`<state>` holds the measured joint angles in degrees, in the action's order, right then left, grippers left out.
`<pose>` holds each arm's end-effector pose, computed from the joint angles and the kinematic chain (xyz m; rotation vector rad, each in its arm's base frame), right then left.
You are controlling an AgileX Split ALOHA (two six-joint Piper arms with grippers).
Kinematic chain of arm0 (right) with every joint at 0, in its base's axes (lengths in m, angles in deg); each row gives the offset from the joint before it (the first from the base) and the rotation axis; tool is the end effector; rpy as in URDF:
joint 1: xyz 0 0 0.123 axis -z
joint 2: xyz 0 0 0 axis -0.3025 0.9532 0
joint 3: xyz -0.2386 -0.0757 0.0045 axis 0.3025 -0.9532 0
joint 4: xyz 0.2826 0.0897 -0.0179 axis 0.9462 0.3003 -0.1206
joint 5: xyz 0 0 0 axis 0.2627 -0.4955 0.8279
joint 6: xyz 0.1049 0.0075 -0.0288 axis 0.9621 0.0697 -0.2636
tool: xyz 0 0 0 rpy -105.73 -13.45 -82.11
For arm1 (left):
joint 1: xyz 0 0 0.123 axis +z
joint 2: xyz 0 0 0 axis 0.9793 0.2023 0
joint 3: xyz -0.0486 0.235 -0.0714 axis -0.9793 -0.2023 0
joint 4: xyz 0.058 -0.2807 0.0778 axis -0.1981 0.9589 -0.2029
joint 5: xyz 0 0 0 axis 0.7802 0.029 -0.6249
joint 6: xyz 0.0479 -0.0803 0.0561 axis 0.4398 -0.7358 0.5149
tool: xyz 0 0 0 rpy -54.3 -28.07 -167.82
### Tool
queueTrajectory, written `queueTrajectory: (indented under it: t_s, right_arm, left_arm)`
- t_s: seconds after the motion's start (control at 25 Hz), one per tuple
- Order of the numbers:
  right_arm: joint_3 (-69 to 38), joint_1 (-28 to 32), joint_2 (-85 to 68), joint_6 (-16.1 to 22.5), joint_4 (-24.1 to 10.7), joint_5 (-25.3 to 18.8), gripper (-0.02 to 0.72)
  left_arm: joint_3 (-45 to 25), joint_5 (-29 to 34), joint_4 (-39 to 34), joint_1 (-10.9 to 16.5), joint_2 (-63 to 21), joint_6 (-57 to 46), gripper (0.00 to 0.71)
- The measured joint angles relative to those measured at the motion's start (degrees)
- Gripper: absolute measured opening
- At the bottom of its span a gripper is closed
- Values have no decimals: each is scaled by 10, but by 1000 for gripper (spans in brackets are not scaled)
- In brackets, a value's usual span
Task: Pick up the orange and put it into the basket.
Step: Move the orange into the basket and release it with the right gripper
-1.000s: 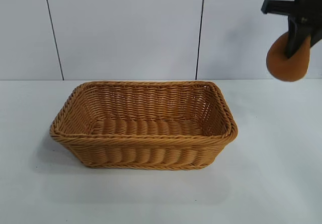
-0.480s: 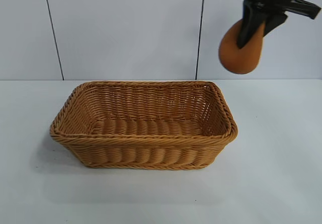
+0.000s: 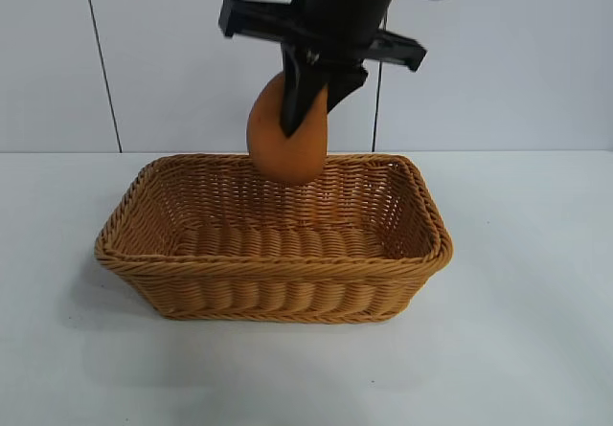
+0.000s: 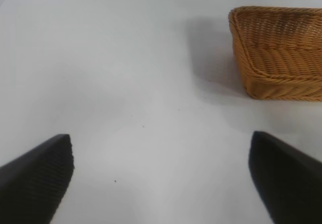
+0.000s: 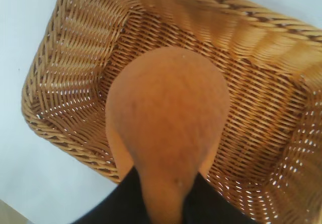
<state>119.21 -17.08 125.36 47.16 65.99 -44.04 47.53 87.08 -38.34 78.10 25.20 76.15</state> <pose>0.3809 0.2825 0.1721 -0.7175 2.7941 0.3520 0.0853 -0.0026 0.2921 -0.0010 2.0392 -0.0336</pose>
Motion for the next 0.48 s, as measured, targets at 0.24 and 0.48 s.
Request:
queueTrajectory:
  t_s: [0.24, 0.48]
  right_arm:
    - [0, 0, 89, 2, -13, 47, 35]
    - [0, 0, 109, 2, -5, 55, 40]
  left_arm:
    - [0, 1, 0, 0, 0, 0, 673]
    - [0, 1, 0, 0, 0, 0, 673]
